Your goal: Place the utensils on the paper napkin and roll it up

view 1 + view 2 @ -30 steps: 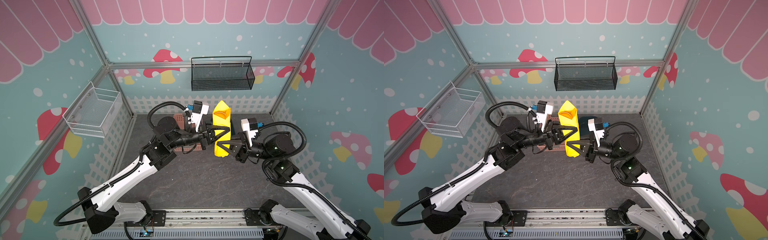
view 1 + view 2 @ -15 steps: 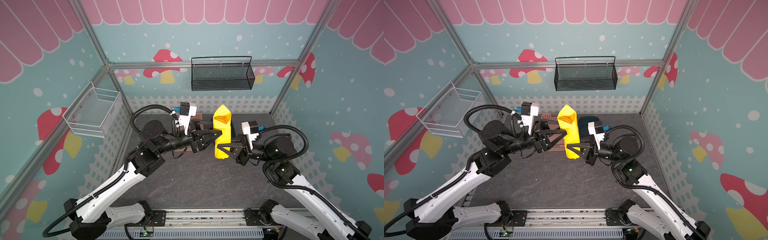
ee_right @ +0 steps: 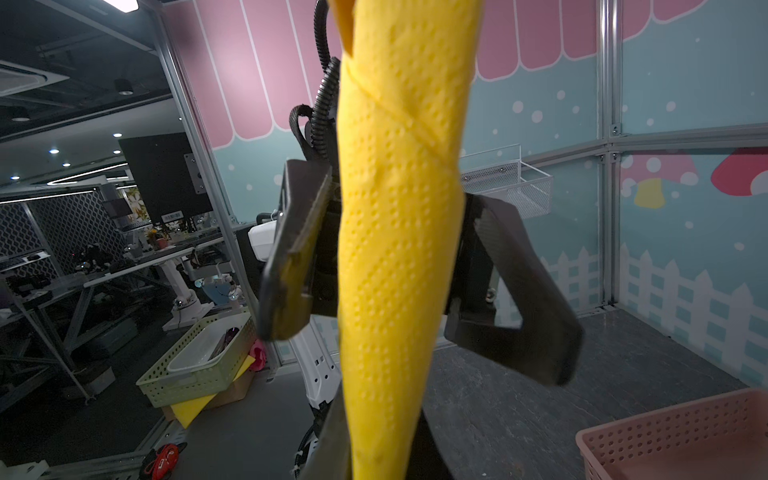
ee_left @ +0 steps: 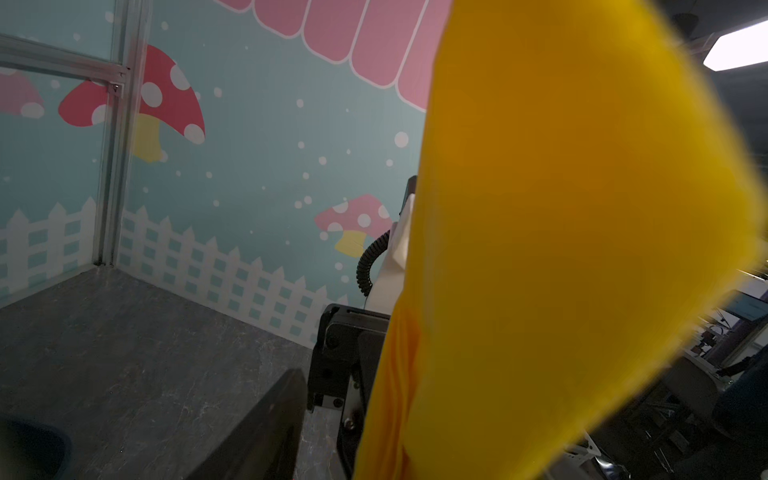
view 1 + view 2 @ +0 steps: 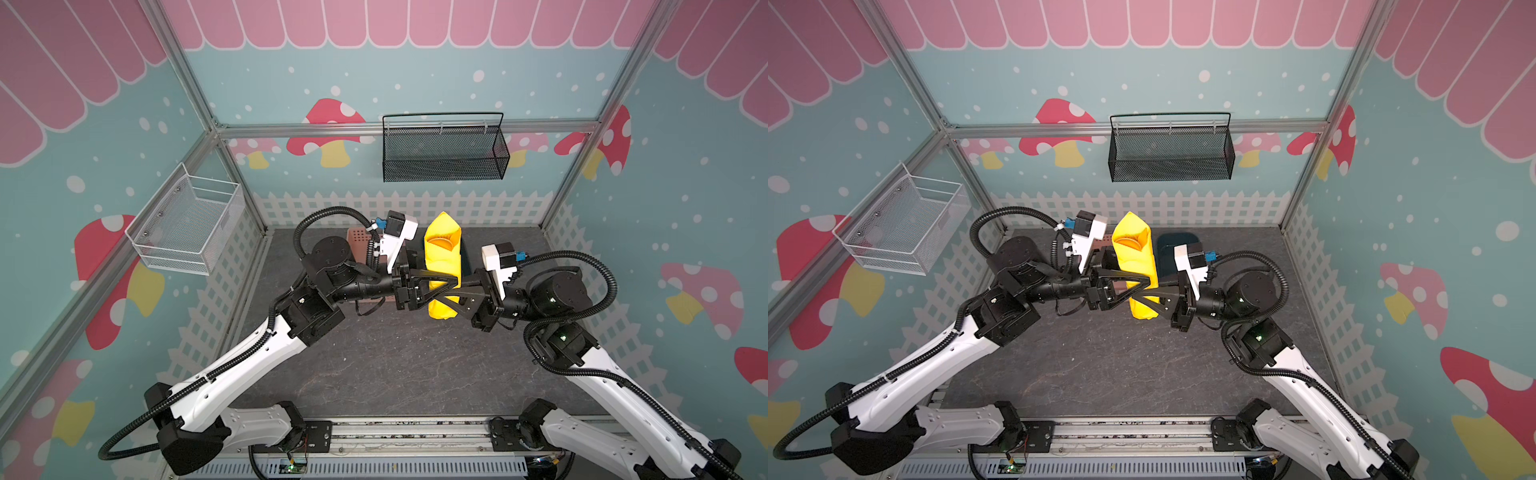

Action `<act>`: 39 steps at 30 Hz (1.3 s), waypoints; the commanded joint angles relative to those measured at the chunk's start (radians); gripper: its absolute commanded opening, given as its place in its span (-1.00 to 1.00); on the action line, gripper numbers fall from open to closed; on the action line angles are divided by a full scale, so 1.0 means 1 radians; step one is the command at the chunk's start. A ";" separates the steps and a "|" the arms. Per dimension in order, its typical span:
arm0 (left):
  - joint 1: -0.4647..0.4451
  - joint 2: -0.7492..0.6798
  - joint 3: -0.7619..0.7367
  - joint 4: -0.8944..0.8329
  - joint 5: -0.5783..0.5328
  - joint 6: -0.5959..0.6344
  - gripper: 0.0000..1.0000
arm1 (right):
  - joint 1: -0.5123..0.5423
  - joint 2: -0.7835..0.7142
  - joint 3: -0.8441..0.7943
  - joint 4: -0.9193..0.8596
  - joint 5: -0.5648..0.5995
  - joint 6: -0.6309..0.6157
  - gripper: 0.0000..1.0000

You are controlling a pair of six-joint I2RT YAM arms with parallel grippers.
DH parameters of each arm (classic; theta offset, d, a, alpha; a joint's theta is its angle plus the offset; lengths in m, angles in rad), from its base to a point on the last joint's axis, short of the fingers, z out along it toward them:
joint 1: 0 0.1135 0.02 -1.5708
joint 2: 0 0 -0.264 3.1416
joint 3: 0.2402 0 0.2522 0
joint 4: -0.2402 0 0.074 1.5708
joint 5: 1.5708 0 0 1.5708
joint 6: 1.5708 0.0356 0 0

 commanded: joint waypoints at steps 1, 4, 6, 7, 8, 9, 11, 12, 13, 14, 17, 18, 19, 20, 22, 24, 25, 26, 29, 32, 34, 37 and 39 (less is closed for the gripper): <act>-0.010 0.020 0.049 0.031 0.045 -0.017 0.30 | 0.007 0.003 0.004 0.049 -0.030 0.009 -1.00; -0.012 0.023 0.047 0.063 0.046 -0.028 0.12 | 0.008 0.004 -0.003 0.049 -0.030 0.011 -1.00; -0.012 0.019 0.040 0.081 0.044 -0.032 -0.02 | 0.007 0.002 -0.009 0.050 -0.032 0.009 -1.00; -0.012 0.017 0.040 0.087 0.042 -0.035 -0.09 | 0.008 0.002 -0.010 0.051 -0.030 0.009 -1.00; -0.012 0.016 0.038 0.093 0.042 -0.036 -0.15 | 0.007 0.002 -0.012 0.053 -0.029 0.008 -1.00; -0.012 0.014 0.034 0.096 0.042 -0.038 -0.19 | 0.007 0.002 -0.013 0.050 -0.029 0.009 -1.00; -0.012 0.009 0.028 0.103 0.039 -0.039 -0.24 | 0.007 0.000 -0.014 0.051 -0.029 0.008 -1.00; -0.012 0.006 0.026 0.103 0.039 -0.038 -0.26 | 0.008 0.000 -0.014 0.051 -0.029 0.008 -1.00; -0.012 0.005 0.025 0.103 0.039 -0.037 -0.31 | 0.008 -0.001 -0.013 0.051 -0.030 0.007 -1.00; -0.012 0.004 0.025 0.102 0.039 -0.036 -0.35 | 0.008 -0.001 -0.014 0.051 -0.030 0.008 -1.00; -0.012 -0.001 0.023 0.101 0.036 -0.033 -0.52 | 0.007 -0.002 -0.015 0.049 -0.030 0.007 -1.00; -0.012 -0.001 0.022 0.101 0.036 -0.031 -0.56 | 0.007 -0.001 -0.015 0.049 -0.027 0.006 -1.00; -0.012 0.000 0.023 0.100 0.035 -0.030 -0.60 | 0.007 -0.004 -0.015 0.050 -0.026 0.007 -1.00; -0.012 0.000 0.023 0.100 0.033 -0.030 -0.64 | 0.007 -0.004 -0.015 0.050 -0.024 0.008 -1.00; -0.012 0.000 0.022 0.099 0.030 -0.027 -0.75 | 0.008 -0.007 -0.017 0.049 -0.024 0.007 -1.00; -0.012 -0.002 0.019 0.100 0.023 -0.024 -0.82 | 0.007 -0.009 -0.017 0.047 -0.024 0.007 -1.00; -0.012 -0.004 0.018 0.100 0.020 -0.022 -0.84 | 0.007 -0.010 -0.018 0.048 -0.022 0.008 -1.00; -0.012 -0.005 0.017 0.100 0.014 -0.022 -0.86 | 0.007 -0.010 -0.018 0.047 -0.023 0.009 -1.00; -0.012 -0.008 0.014 0.098 0.007 -0.016 -0.89 | 0.007 -0.013 -0.024 0.045 -0.021 0.011 -1.00; -0.012 -0.012 0.015 0.090 -0.006 -0.007 -0.89 | 0.008 -0.026 -0.037 0.033 -0.012 0.014 -0.66; -0.012 -0.015 0.014 0.082 -0.016 0.001 -0.89 | 0.008 -0.042 -0.052 0.020 -0.004 0.012 -0.49; -0.012 -0.020 0.014 0.072 -0.029 0.009 -0.89 | 0.007 -0.066 -0.079 0.010 0.010 0.020 -0.35; -0.012 -0.022 0.013 0.066 -0.036 0.013 -0.89 | 0.007 -0.079 -0.102 0.010 0.019 0.032 -0.33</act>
